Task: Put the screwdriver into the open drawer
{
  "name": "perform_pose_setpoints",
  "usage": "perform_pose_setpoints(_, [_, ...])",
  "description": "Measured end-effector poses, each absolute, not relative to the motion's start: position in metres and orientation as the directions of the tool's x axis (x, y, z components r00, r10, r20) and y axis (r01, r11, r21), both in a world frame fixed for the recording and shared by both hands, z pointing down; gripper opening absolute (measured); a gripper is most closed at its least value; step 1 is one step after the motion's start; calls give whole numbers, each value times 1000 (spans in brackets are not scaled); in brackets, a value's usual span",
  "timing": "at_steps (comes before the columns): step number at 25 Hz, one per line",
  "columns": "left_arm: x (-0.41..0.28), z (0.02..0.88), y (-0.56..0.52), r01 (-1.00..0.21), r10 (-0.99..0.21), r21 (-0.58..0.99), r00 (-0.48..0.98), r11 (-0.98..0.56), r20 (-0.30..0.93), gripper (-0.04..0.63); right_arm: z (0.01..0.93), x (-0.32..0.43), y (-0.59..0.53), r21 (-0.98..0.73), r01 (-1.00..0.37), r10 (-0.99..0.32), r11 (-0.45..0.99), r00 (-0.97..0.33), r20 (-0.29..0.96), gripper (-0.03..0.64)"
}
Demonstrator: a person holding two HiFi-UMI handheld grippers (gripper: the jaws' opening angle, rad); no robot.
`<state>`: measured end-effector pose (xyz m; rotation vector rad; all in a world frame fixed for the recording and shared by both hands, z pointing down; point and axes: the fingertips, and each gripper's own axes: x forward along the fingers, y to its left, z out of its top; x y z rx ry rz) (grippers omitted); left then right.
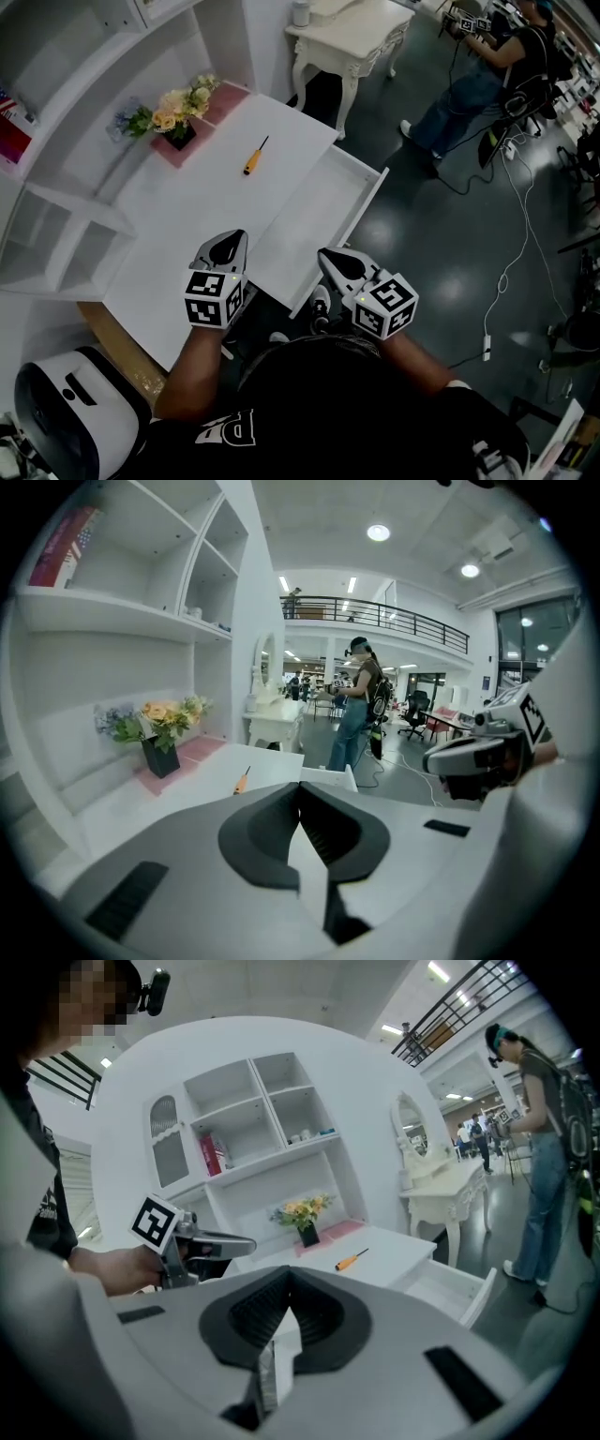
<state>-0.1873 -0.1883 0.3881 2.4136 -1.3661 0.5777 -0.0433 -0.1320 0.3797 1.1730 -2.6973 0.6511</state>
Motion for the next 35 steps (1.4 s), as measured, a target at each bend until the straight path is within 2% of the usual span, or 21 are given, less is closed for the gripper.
perform_pose_setpoints(13, [-188, 436, -283, -893, -735, -54, 332, -447, 591, 20, 406, -33, -180, -372, -663, -588, 650, -749, 306, 11])
perform_pose_setpoints(24, [-179, 496, -365, -836, -657, -180, 255, -519, 710, 98, 424, -27, -211, -419, -624, -535, 660, -781, 322, 11])
perform_pose_setpoints(28, [-181, 525, -386, -806, -618, -218, 217, -550, 756, 104, 436, -23, -217, -442, -623, -526, 645, -782, 335, 11])
perform_pose_setpoints(35, [-177, 567, -426, -799, -560, -203, 192, -566, 806, 132, 449, -15, -232, -450, -621, -507, 641, -784, 359, 11])
